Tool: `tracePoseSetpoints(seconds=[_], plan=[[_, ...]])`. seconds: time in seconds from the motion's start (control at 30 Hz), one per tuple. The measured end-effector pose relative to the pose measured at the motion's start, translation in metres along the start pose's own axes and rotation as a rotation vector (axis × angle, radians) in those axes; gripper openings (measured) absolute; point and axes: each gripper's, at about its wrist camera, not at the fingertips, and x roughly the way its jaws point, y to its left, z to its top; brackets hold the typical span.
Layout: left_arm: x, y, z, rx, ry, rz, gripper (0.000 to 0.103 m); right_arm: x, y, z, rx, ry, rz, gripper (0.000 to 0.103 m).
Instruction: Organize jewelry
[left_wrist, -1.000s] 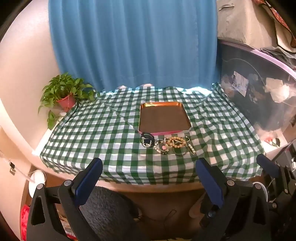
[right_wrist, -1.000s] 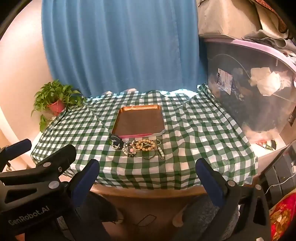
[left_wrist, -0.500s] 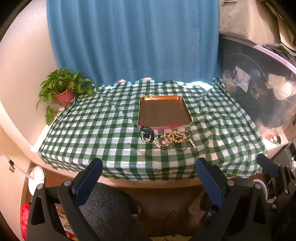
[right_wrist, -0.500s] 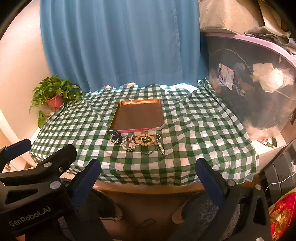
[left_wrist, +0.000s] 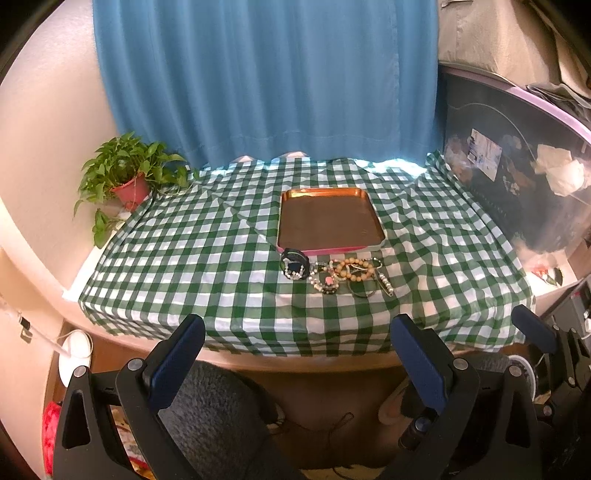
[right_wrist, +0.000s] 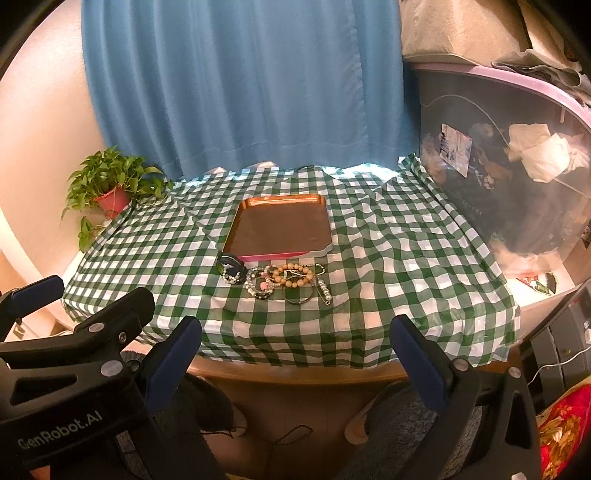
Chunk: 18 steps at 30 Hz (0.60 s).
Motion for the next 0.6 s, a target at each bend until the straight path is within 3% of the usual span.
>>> tracePoseSetpoints(seconds=[0.6], plan=[[-0.0001,0.0046,0.0008,0.004,0.001,0.005,0.100,-0.0008,0.0014,-0.0013,0.002,-0.001,-0.001,0.103]])
